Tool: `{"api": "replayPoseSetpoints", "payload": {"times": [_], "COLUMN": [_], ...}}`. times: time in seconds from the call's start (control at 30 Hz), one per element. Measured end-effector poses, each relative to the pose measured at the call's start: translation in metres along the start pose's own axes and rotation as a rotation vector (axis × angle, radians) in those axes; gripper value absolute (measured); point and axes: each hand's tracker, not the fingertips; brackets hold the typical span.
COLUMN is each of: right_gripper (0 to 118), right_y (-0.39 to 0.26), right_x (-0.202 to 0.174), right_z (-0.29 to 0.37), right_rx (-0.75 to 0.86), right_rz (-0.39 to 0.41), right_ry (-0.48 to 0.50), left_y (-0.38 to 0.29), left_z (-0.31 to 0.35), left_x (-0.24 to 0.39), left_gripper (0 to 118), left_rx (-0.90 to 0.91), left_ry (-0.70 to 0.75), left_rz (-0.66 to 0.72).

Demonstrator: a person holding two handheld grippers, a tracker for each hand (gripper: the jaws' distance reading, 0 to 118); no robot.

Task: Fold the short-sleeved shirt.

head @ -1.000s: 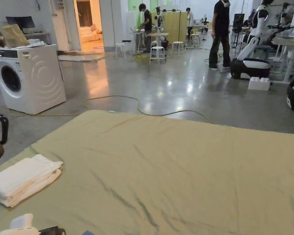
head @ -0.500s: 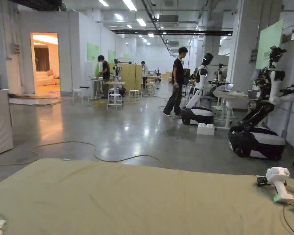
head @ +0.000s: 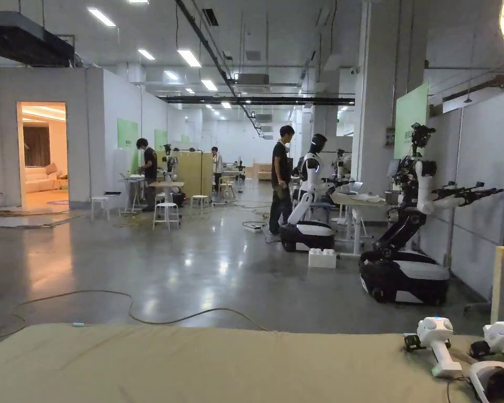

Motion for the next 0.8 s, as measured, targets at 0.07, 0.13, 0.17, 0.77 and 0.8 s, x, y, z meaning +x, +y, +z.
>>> {"api": "replayPoseSetpoints", "payload": {"times": [0.07, 0.13, 0.17, 0.77, 0.8], "right_gripper": [0, 0, 0, 0, 0], "right_y": [0.003, 0.005, 0.006, 0.023, 0.023], "right_x": [-0.006, -0.008, -0.008, -0.003, -0.002], "right_z": [0.001, 0.000, -0.002, -0.018, -0.019], "right_rx": [0.022, 0.037, 0.041, 0.085, 0.084], "right_rz": [0.034, 0.048, 0.053, 0.034, 0.031], "right_ry": [-0.019, -0.029, -0.030, -0.034, -0.029], "left_y": [0.004, 0.004, 0.003, 0.011, 0.013], "left_z": [0.002, 0.005, 0.005, -0.012, -0.012], "left_x": [-0.004, -0.015, -0.018, -0.023, -0.021], "left_gripper": [0, 0, 0, 0, 0], "left_rx": [0.018, 0.032, 0.038, 0.065, 0.063], "left_ry": [0.026, 0.014, 0.015, -0.011, -0.016], "left_rz": [0.032, 0.074, 0.103, 0.140, 0.132]}}
